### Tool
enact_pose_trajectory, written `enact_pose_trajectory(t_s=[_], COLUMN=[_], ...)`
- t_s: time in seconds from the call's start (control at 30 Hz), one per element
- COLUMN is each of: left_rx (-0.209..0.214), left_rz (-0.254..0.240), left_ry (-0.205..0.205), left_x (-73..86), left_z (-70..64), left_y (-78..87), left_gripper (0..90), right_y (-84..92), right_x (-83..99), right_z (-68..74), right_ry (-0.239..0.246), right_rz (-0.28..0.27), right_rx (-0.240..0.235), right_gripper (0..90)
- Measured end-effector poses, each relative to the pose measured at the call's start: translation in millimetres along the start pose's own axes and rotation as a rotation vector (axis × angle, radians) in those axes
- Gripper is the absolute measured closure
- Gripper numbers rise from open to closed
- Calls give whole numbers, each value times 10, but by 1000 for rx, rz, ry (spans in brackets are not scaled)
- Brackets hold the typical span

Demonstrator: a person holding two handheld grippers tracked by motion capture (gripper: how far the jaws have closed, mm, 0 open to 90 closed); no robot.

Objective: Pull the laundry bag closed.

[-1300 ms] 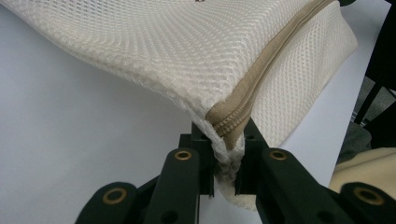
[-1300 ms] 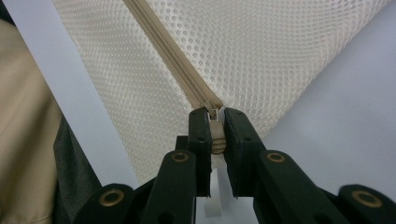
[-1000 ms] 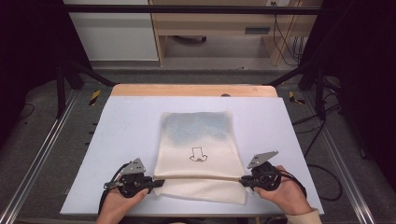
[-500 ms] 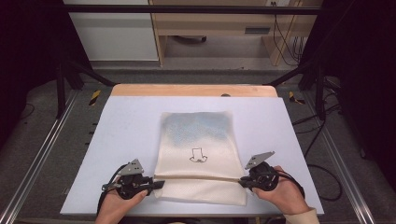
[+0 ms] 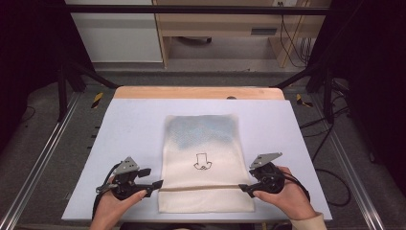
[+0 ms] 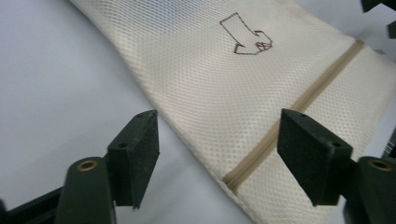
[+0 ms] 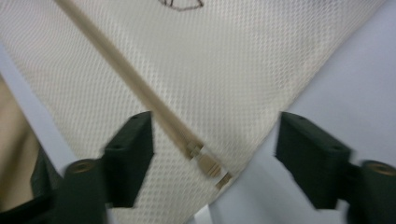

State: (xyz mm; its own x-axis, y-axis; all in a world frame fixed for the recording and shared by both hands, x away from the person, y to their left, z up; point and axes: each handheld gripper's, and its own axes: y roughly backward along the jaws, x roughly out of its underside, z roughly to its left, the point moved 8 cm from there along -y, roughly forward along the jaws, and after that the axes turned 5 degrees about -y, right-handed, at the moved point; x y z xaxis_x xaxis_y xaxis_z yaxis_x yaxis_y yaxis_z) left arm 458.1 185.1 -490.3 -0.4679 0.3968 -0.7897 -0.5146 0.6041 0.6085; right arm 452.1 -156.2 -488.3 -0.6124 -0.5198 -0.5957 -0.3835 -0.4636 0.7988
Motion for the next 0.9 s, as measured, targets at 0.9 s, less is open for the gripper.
enact_pose_trajectory(t_s=[0.9], left_rx=[-197], left_rz=[186], left_ry=[-89], left_x=[-476], left_z=[617], left_y=[59], left_gripper=[70], right_y=[-7], right_x=[-725], right_z=[-389], right_ry=[-114], right_rz=[-130], right_rx=[144], right_gripper=[106])
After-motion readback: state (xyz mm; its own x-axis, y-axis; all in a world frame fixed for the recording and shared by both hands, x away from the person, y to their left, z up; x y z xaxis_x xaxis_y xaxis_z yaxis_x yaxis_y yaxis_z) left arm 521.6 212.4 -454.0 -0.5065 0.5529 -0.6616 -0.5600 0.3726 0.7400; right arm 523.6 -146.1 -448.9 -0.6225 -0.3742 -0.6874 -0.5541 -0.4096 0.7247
